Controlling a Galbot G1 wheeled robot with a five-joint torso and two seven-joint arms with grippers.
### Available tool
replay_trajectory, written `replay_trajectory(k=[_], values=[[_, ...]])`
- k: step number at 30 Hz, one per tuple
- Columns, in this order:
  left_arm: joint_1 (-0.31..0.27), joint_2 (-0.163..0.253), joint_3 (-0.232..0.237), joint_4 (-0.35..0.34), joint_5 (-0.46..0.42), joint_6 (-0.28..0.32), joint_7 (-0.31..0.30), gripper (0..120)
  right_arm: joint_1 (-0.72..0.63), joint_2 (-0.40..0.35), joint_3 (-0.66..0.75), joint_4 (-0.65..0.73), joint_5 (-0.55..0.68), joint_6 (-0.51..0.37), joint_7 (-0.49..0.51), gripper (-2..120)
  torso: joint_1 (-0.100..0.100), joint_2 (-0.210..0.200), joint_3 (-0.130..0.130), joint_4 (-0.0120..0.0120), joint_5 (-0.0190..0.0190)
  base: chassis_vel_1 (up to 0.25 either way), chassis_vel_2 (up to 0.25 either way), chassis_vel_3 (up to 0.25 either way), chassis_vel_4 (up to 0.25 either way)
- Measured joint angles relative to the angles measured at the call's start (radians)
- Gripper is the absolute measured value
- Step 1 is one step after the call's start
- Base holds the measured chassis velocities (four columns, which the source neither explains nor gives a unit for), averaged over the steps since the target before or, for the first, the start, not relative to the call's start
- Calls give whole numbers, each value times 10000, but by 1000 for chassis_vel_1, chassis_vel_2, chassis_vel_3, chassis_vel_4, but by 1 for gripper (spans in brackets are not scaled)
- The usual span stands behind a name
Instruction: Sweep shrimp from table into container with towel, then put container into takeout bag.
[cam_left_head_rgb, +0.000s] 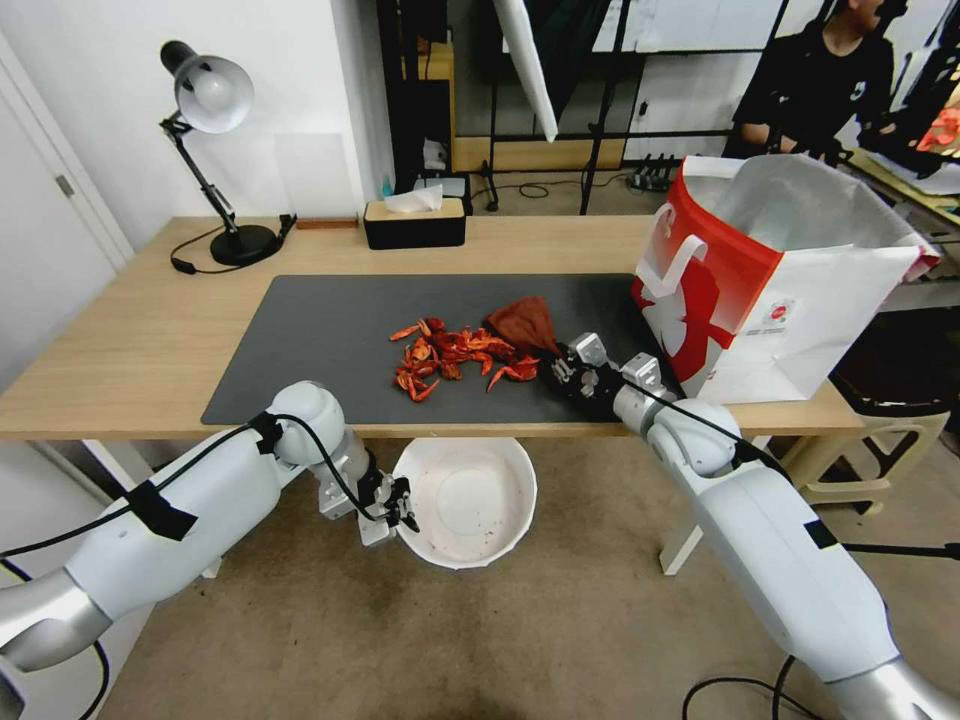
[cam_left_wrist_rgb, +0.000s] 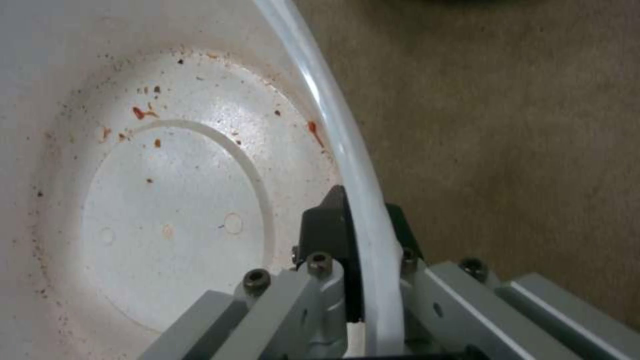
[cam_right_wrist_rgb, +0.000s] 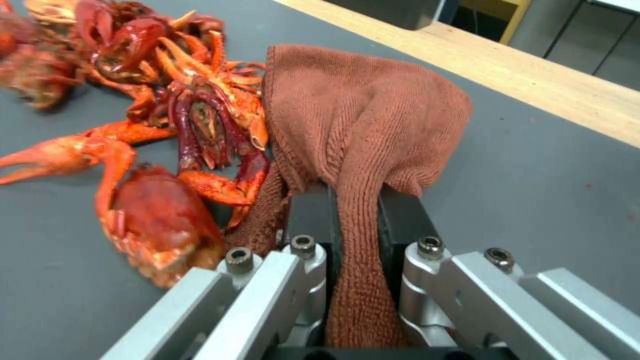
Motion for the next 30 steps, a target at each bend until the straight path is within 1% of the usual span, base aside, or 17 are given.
replay_trajectory(k=[8, 11, 15, 20, 30], values=[[8, 29, -129, 32, -78, 7, -7, 0, -306, -15, -139, 482, 76, -223, 277, 7, 0, 0, 0, 0, 0, 0, 0, 0, 0], [-49, 36, -169, 75, -139, 34, -4, 0, -683, -21, -244, 1021, -11, -528, 704, 7, 0, 0, -1, -1, 1, 0, 0, 0, 0], [-91, 38, -171, 78, -183, 71, 12, 0, -974, 22, -295, 1378, -182, -776, 1073, 7, -2, 1, -1, 0, 0, 0, 0, 0, 0], [-110, 39, -137, 65, -203, 107, 26, 0, -1381, 4, -294, 1851, -258, -909, 1196, 7, -1, 1, -1, -1, 1, 0, 0, 0, 0], [-178, 30, -83, 69, -227, 135, 37, 0, -1746, -49, -346, 2363, -273, -1002, 1243, 7, -2, 1, 0, -1, 2, 0, 0, 0, 0]])
